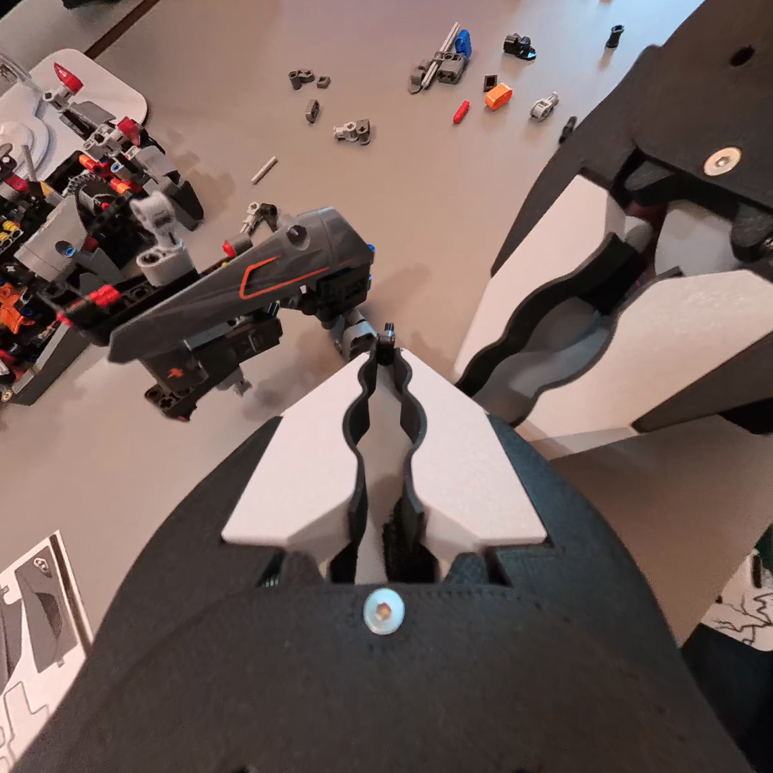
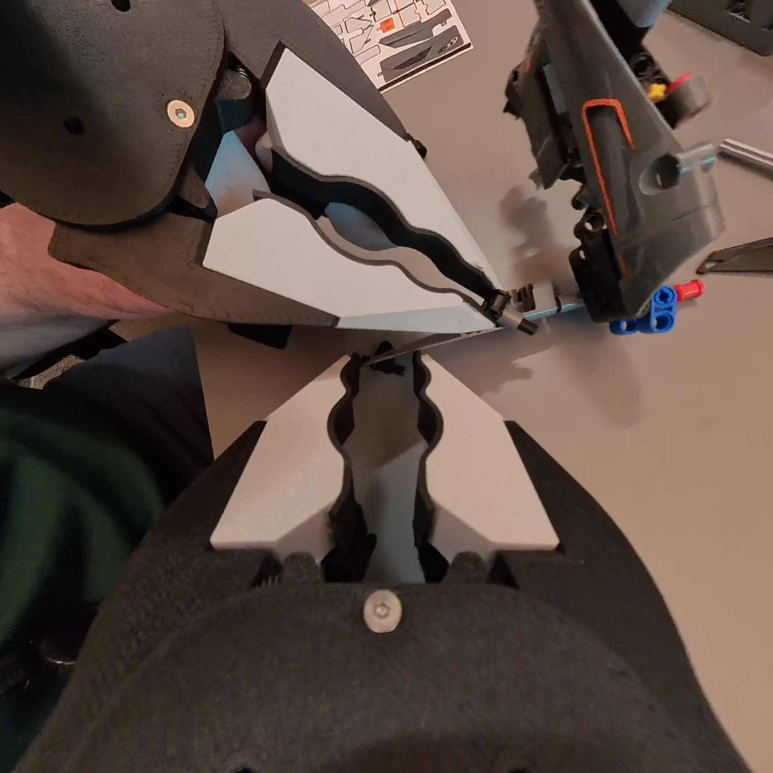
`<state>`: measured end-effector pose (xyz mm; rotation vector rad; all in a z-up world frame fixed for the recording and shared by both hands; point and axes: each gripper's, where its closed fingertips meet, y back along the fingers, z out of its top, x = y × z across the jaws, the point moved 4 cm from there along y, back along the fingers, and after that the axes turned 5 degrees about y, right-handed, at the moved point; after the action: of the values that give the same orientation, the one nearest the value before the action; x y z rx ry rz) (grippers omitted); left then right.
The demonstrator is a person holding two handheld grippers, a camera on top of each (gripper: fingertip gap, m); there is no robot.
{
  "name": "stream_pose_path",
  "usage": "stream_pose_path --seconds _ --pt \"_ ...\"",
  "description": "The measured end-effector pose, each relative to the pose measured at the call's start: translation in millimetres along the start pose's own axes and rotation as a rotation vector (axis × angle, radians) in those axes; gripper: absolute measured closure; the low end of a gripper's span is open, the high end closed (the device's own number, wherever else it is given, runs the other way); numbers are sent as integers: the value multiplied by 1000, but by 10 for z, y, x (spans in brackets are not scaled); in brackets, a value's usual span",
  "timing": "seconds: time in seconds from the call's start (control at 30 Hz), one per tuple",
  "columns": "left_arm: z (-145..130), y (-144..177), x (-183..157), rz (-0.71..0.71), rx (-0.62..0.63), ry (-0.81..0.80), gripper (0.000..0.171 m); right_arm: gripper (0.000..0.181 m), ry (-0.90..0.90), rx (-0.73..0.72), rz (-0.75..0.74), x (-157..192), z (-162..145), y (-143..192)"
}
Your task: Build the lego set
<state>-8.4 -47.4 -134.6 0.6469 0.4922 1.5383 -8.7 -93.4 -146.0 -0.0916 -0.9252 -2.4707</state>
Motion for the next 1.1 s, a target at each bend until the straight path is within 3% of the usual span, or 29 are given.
stream_pose_path --seconds 0.6,0.87,1.1 --pt "-13 20 23 -34 -11 -7 166 150 -13 -74 -42 -276 31 351" --pt "-21 134 13 -55 -29 43 150 151 16 -85 -76 -449 108 458" --pt "-78 215 -143 -66 -18 74 139 150 74 -107 -153 -718 351 623"
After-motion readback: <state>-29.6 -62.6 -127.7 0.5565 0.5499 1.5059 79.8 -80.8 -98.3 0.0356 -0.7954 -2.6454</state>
